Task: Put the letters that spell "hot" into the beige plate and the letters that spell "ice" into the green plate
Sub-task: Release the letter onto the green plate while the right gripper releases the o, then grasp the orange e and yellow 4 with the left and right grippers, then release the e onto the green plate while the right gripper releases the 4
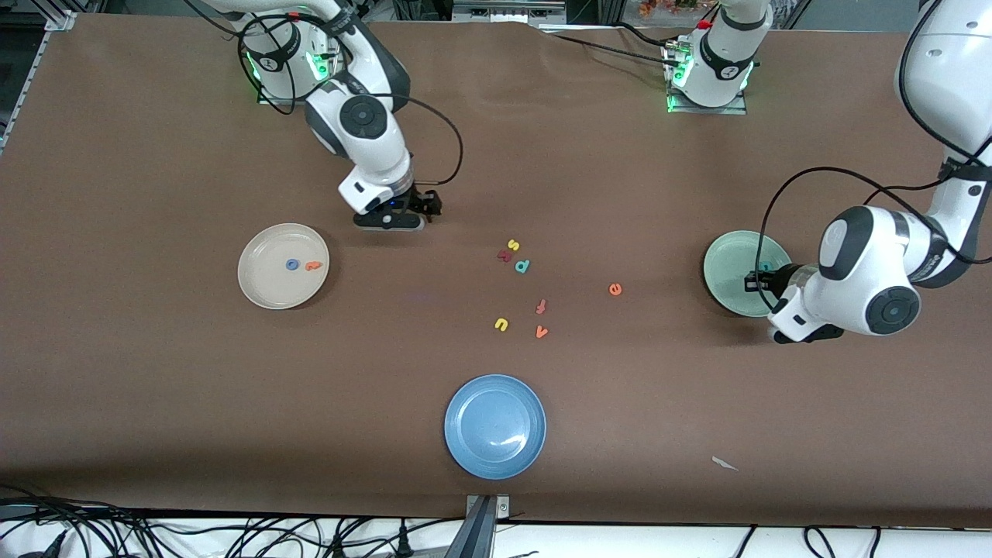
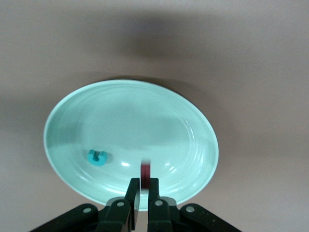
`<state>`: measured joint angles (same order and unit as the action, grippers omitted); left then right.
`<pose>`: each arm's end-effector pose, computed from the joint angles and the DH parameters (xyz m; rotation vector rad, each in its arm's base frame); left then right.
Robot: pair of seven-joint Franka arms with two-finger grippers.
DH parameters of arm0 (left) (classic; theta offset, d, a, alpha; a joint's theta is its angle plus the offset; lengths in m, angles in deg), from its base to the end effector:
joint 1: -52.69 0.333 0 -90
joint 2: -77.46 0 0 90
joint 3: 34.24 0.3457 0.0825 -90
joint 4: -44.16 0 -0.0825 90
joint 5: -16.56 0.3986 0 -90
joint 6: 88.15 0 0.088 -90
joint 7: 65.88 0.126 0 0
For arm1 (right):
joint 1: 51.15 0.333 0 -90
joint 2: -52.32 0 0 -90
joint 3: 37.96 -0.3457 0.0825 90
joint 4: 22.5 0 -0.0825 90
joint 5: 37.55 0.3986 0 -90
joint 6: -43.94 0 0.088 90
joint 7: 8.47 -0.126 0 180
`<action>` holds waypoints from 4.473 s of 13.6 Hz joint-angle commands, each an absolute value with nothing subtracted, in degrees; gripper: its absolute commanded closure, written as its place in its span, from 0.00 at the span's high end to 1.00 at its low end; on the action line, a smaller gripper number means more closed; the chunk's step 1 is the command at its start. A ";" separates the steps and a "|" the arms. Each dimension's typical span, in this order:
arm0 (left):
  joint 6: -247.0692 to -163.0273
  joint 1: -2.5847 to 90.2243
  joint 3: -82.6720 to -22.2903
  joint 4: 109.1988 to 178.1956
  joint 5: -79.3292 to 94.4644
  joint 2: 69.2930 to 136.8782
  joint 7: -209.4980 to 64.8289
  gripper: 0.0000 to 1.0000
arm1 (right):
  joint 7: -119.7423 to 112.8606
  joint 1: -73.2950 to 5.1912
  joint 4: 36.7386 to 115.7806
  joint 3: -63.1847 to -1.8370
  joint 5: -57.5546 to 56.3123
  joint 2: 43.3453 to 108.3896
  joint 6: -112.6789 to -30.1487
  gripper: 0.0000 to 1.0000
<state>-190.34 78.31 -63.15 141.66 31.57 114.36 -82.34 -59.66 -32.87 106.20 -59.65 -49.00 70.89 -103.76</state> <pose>0.6335 0.0154 0.2251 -3.0382 -0.1911 0.7367 0.4305 0.3652 0.2313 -3.1071 0.0754 -0.0332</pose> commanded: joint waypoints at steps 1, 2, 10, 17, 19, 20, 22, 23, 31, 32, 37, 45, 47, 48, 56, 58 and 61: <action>-190.89 79.06 -63.77 141.98 34.05 115.26 -81.62 0.69 | -62.78 -30.68 105.73 -59.23 -49.07 73.40 -106.87 0.99; -190.89 79.24 -63.86 141.98 34.05 115.17 -81.62 0.99 | -63.05 -29.71 105.73 -59.23 -49.24 74.28 -107.66 0.99; -191.07 74.86 -69.66 135.22 27.72 114.02 -96.26 1.00 | -65.51 -28.21 106.52 -59.14 -55.83 77.01 -110.04 0.99; -208.80 63.69 -68.35 136.00 28.51 119.91 -115.35 0.96 | -65.51 -28.21 109.34 -59.05 -56.01 77.45 -114.79 0.96; -210.49 59.92 -66.17 136.09 29.30 121.49 -117.90 0.94 | -65.51 -28.21 109.51 -59.05 -56.01 77.45 -114.79 0.92; -211.36 57.20 -64.23 136.09 29.65 121.93 -119.31 0.93 | -65.51 -28.21 109.51 -59.05 -56.53 77.45 -114.79 0.91; -211.72 54.55 -61.94 136.27 29.74 122.38 -119.07 0.85 | -65.51 -28.21 109.69 -59.05 -57.76 77.54 -114.79 0.88; -211.64 54.80 -61.93 136.53 29.83 122.55 -117.93 0.85 | -65.51 -28.21 110.04 -59.05 -58.64 77.54 -114.79 0.86; -210.76 55.51 -62.02 141.02 29.74 121.94 -108.77 0.78 | -65.51 -28.21 110.57 -58.97 -60.58 77.80 -114.88 0.49; -210.41 55.51 -62.10 141.02 29.66 121.85 -109.04 0.75 | -65.51 -28.21 110.57 -58.97 -60.58 77.80 -114.88 0.41; -209.53 55.24 -62.28 141.45 29.57 121.85 -109.74 0.63 | -65.51 -28.21 110.57 -58.88 -60.58 77.72 -114.88 0.16; -209.53 55.07 -62.28 141.28 29.48 121.76 -110.36 0.16 | -47.26 -39.53 110.57 -59.05 -60.41 66.83 -102.23 0.16; -209.35 55.42 -62.28 140.76 29.39 120.80 -110.27 0.08 | -41.47 -42.61 110.57 -59.05 -60.32 64.54 -99.60 0.16; -208.74 55.59 -62.45 140.49 29.22 119.75 -110.18 0.07 | -37.60 -44.63 110.65 -59.05 -59.97 63.49 -98.19 0.16; -186.88 64.45 -63.25 137.32 27.81 110.34 -91.51 0.04 | -19.11 -56.69 110.66 -58.97 -55.25 63.30 -96.77 0.78; -182.56 68.06 -63.16 138.11 27.72 109.37 -84.20 0.05 | -19.02 -56.69 110.66 -58.97 -52.50 63.39 -96.77 0.98; -182.10 74.56 -63.07 140.74 28.42 109.46 -74.18 0.08 | -19.02 -56.69 110.39 -58.88 -52.41 63.30 -96.59 0.99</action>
